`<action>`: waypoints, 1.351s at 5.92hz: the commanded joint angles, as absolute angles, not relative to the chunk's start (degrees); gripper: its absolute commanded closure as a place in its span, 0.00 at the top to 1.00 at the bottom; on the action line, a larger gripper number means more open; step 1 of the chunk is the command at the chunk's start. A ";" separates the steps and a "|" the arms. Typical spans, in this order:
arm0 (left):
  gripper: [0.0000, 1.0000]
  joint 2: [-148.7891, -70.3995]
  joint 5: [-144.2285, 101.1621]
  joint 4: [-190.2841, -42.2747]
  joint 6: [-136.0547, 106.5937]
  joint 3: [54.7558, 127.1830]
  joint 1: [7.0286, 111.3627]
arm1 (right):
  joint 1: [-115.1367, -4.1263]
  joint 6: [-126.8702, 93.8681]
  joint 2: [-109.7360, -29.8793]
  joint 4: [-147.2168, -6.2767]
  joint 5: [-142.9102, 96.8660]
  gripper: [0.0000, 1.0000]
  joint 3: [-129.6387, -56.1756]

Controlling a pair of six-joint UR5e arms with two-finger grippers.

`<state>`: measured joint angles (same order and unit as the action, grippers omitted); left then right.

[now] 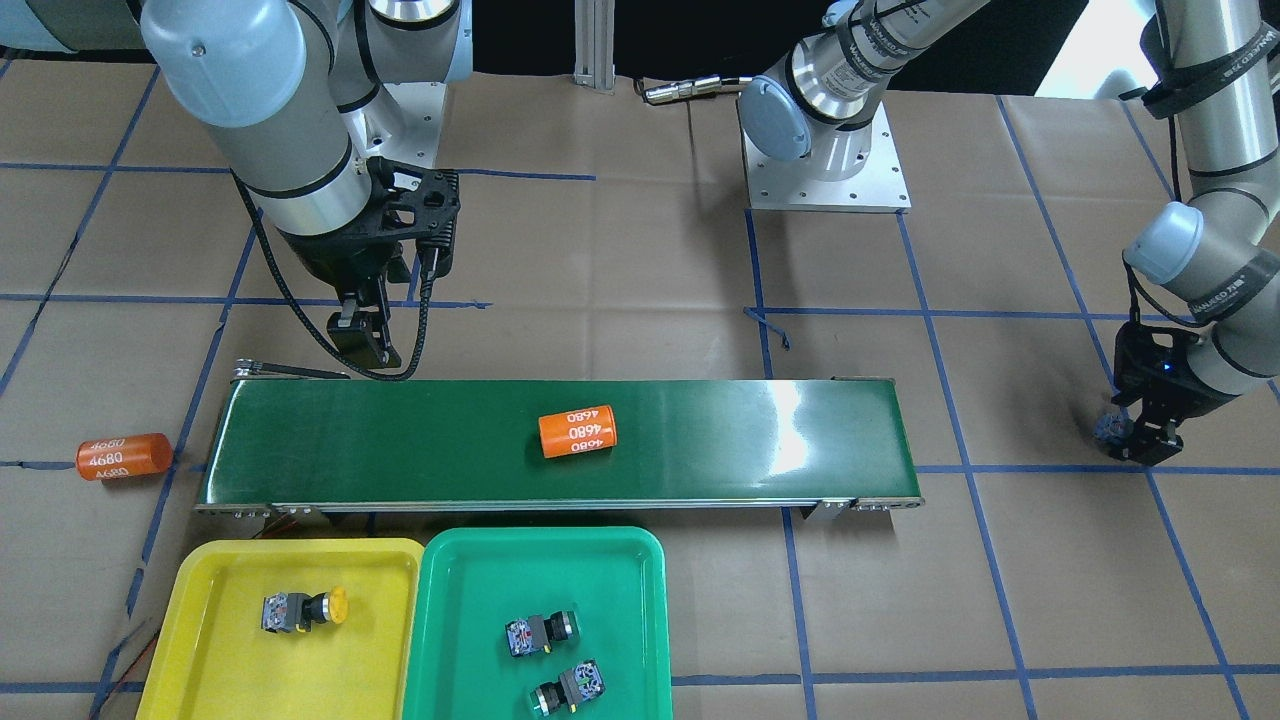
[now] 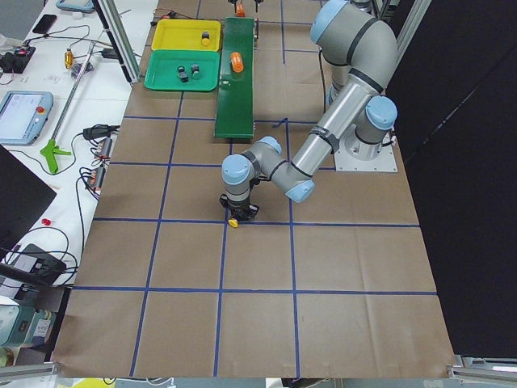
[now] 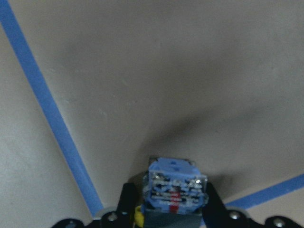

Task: Sort buttons by color to trays
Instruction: 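Carry a yellow-capped button onto the belt with the left gripper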

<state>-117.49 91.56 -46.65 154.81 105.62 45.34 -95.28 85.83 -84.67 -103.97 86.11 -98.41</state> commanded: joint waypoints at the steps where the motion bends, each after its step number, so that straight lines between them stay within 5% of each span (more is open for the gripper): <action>1: 0.00 -115.77 91.58 -48.85 149.97 105.47 46.22 | -95.27 85.78 -84.73 -105.73 86.13 1.00 -99.05; 4: 0.00 -106.72 91.76 -60.45 125.28 105.29 59.96 | -95.27 85.78 -84.64 -105.73 86.13 1.00 -99.14; 8: 0.00 -106.43 89.66 -68.73 92.78 102.22 81.26 | -95.27 85.78 -84.64 -105.73 86.13 1.00 -99.14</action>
